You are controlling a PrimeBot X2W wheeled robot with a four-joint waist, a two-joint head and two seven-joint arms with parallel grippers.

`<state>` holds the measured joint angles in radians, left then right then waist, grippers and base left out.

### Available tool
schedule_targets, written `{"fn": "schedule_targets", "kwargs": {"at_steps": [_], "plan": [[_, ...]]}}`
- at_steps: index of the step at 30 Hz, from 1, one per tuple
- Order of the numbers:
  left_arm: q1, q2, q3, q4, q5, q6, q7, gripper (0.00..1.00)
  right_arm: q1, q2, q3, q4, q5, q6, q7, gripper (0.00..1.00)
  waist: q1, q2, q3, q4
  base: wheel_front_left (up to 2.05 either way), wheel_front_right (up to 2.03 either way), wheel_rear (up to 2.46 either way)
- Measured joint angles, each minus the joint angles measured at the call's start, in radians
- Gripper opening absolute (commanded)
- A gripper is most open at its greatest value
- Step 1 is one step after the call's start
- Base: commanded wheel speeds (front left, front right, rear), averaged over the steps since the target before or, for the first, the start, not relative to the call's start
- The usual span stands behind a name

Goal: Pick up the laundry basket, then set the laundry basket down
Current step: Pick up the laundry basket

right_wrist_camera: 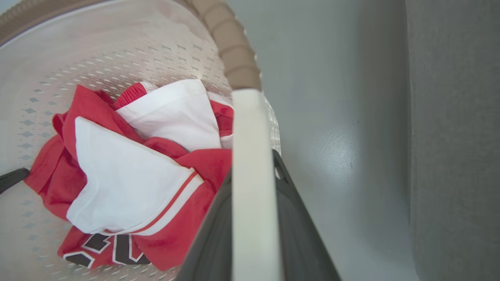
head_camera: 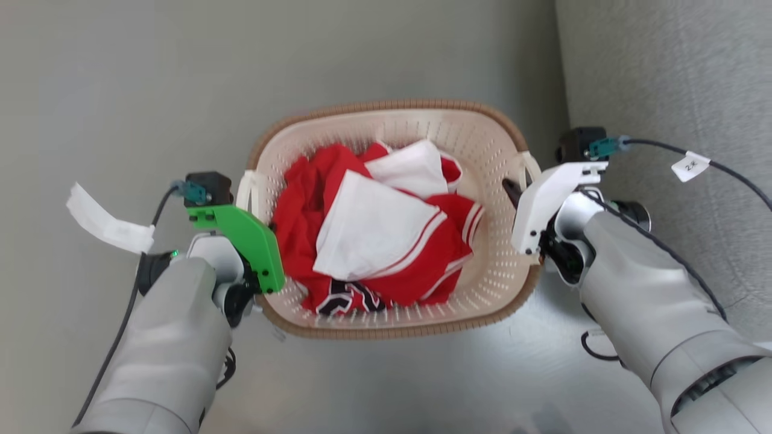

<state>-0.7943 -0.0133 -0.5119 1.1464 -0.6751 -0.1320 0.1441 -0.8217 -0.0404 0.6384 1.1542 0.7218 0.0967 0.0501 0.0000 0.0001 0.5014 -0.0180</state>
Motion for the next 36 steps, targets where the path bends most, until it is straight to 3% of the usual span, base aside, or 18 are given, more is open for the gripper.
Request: {"fn": "schedule_targets", "kwargs": {"at_steps": [36], "plan": [[0.252,0.004,-0.107,-0.025,-0.158,0.011,0.173,0.00,0.241,0.002,0.059,0.018,0.117,0.007,0.181,0.00,-0.0001,0.0000,-0.420,-0.004,0.00,0.00,0.00]]}}
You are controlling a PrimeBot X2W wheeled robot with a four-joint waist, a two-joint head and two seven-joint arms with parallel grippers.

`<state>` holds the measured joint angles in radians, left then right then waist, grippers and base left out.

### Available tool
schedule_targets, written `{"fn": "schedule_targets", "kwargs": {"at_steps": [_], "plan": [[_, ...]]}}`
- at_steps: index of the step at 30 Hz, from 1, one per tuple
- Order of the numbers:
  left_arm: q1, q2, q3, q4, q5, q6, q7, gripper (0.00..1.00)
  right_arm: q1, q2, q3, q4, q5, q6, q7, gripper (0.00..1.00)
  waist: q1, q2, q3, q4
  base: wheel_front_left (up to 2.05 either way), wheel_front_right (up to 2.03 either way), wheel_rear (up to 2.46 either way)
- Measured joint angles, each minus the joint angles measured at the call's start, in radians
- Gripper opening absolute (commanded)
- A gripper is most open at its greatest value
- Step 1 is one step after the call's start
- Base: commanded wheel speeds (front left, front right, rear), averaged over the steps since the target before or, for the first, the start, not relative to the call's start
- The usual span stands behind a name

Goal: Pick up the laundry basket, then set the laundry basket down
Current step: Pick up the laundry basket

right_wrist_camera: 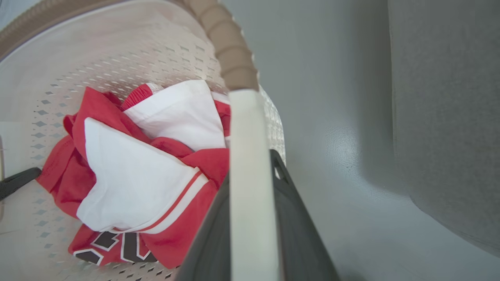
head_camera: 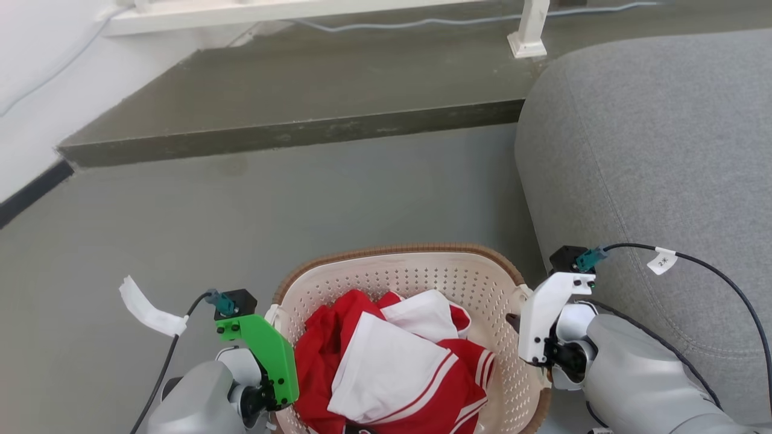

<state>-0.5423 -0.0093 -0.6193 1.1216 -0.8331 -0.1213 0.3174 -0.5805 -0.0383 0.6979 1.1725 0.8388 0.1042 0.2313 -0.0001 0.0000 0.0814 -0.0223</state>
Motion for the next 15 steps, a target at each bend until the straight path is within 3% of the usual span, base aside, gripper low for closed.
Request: {"fn": "schedule_targets", "kwargs": {"at_steps": [15], "plan": [[0.014,0.006,-0.034,-0.024,-0.025,0.035,0.039,0.00,0.012,-0.007,0.022,-0.012,0.019,-0.001,0.034,0.00,0.0000,0.0000,-0.015,0.000,0.00,0.00,0.00]]}}
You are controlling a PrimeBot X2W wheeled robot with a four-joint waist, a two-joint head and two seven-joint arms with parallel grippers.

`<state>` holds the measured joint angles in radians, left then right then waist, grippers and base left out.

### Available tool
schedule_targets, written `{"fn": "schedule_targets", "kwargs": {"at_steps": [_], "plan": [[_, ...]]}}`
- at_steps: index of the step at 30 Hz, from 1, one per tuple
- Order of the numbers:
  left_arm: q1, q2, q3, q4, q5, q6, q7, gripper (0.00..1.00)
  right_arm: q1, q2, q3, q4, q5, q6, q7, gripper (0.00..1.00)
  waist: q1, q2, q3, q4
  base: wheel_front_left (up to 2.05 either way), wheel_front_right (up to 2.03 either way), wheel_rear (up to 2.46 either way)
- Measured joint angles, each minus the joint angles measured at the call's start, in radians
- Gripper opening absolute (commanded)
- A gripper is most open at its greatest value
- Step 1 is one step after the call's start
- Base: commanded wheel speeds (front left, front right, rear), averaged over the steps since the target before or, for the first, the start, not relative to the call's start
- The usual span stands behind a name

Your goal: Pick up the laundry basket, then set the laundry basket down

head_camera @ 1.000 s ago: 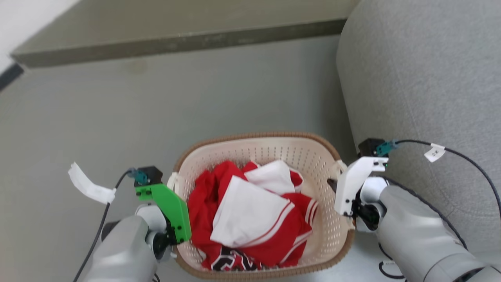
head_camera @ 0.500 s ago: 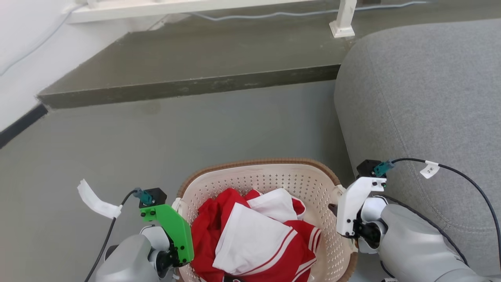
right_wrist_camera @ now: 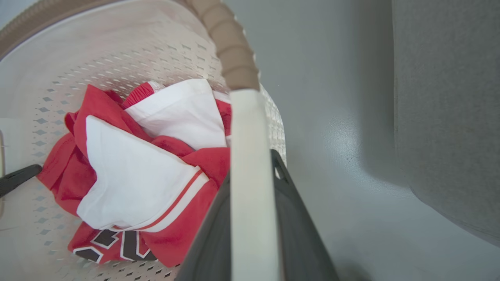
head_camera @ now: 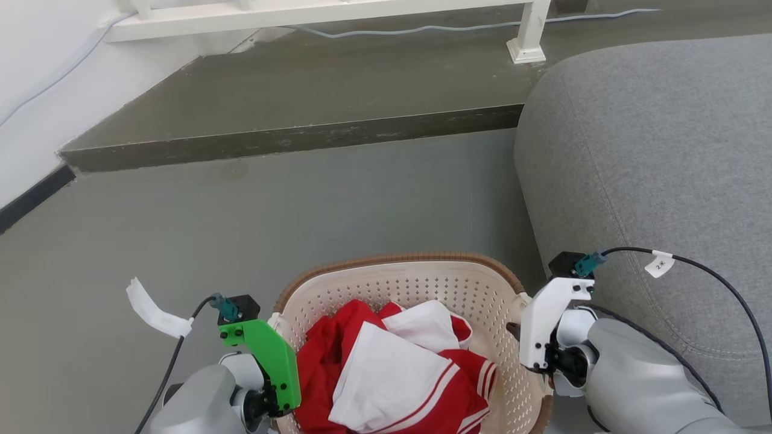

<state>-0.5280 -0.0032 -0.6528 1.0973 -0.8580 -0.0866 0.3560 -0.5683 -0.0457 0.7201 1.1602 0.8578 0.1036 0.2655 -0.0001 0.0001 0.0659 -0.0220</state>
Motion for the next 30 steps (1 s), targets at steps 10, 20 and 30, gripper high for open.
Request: {"fn": "schedule_targets", "kwargs": {"at_steps": [10,20,30], "plan": [[0.000,0.003,-0.012,-0.015,-0.012,0.017,0.004,0.00,0.000,-0.005,0.010,-0.011,0.006,-0.009,0.001,0.00,0.0000,0.0000,0.000,-0.003,0.00,0.00,0.00],[0.001,0.007,-0.027,-0.026,-0.028,0.027,0.004,0.00,0.000,-0.007,0.020,-0.013,0.014,-0.016,0.001,0.00,0.0000,0.0000,-0.002,-0.008,0.00,0.00,0.00],[0.002,0.009,-0.039,-0.033,-0.038,0.039,0.000,0.00,0.000,-0.008,0.028,-0.015,0.015,-0.018,0.001,0.00,0.0000,0.0000,-0.001,-0.011,0.00,0.00,0.00]]}}
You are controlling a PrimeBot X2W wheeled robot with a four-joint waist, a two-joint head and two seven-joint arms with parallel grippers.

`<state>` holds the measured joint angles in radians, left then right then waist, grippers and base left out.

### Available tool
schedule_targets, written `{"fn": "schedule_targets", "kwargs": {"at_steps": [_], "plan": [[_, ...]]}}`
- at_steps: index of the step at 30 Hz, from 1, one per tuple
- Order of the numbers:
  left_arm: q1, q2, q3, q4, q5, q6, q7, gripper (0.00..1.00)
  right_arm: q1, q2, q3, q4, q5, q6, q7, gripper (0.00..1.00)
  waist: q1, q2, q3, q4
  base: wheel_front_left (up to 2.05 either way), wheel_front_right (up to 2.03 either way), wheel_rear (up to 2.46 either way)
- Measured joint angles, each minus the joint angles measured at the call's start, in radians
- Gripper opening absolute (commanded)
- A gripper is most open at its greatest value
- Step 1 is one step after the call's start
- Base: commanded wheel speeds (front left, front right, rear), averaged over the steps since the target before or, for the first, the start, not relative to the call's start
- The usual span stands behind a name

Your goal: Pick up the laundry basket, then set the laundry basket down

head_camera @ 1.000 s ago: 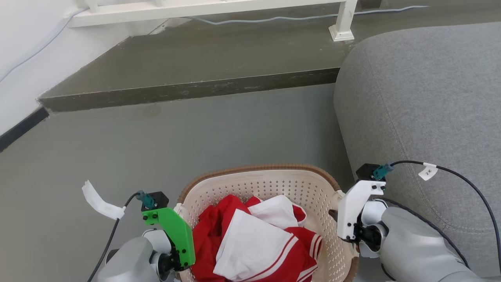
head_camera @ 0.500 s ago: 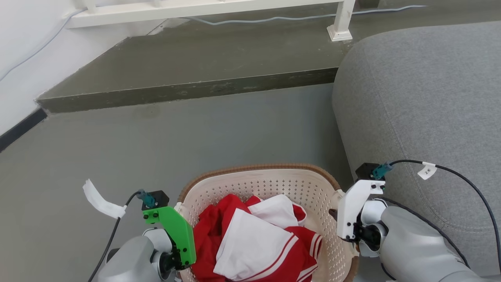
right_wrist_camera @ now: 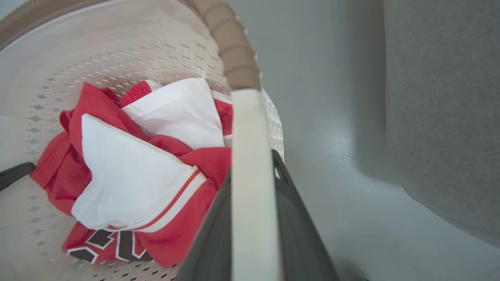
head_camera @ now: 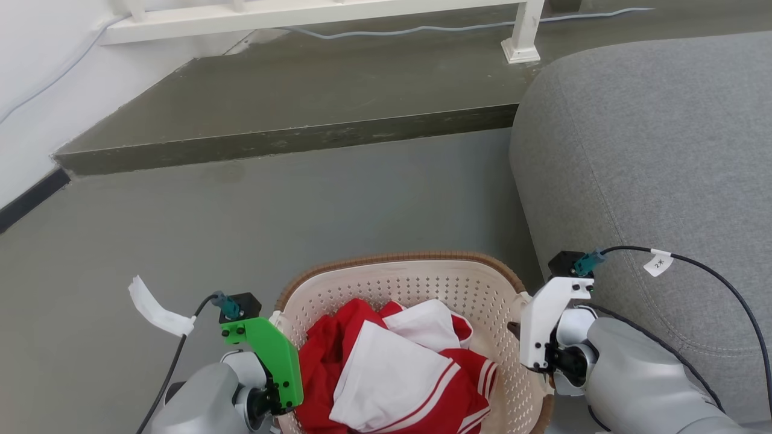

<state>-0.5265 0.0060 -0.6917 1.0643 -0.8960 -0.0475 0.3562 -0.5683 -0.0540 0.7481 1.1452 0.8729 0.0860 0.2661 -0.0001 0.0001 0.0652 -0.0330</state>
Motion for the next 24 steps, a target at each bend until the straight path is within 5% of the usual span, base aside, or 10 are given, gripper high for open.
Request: {"fn": "schedule_targets", "kwargs": {"at_steps": [24], "plan": [[-0.036,0.005,-0.006,-0.009,-0.005,0.027,-0.050,0.00,-0.042,-0.004,0.004,-0.019,0.007,-0.011,-0.041,0.00,0.0000,0.0000,0.095,-0.001,0.00,0.00,0.00]]}}
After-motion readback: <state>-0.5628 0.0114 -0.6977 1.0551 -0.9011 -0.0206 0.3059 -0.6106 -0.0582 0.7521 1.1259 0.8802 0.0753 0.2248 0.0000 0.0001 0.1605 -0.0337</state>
